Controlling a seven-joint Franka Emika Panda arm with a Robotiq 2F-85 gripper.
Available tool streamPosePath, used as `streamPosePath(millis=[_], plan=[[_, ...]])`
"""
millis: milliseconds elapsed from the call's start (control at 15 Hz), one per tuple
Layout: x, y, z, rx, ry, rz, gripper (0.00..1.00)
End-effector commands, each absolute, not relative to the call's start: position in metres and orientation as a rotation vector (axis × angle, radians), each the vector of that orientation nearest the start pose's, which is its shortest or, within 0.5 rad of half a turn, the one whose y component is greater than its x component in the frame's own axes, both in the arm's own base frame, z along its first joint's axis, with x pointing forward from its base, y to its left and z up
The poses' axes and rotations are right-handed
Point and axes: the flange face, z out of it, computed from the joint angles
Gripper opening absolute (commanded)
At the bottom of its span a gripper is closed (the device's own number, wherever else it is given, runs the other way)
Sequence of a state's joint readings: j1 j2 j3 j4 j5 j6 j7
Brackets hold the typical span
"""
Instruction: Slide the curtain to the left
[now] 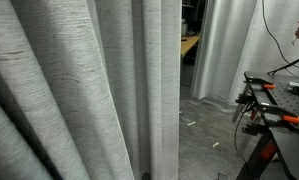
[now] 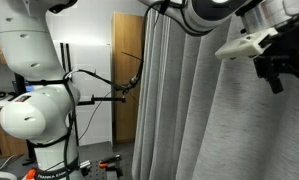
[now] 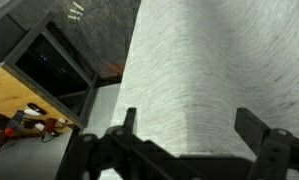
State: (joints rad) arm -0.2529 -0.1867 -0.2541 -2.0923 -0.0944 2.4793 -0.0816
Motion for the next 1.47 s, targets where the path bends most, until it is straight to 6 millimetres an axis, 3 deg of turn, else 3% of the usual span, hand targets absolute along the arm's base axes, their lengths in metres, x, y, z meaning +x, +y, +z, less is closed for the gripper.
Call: streamPosePath(millis=[0, 333, 733, 800, 933, 1400], plan=[[0.497, -0.274, 0.589, -3.094, 0.667, -1.043, 1.0], [0.529, -0.28, 0.624, -2.996, 0.73, -1.293, 1.0], [0.557, -0.282, 0.626, -2.96, 0.755, -1.391, 1.0], [0.56, -0.282, 0.624, -2.955, 0.758, -1.404, 0.76], [0.567, -0.281, 0.622, -2.954, 0.749, -1.421, 0.68], [0.581, -0.277, 0.616, -2.96, 0.721, -1.429, 0.13]])
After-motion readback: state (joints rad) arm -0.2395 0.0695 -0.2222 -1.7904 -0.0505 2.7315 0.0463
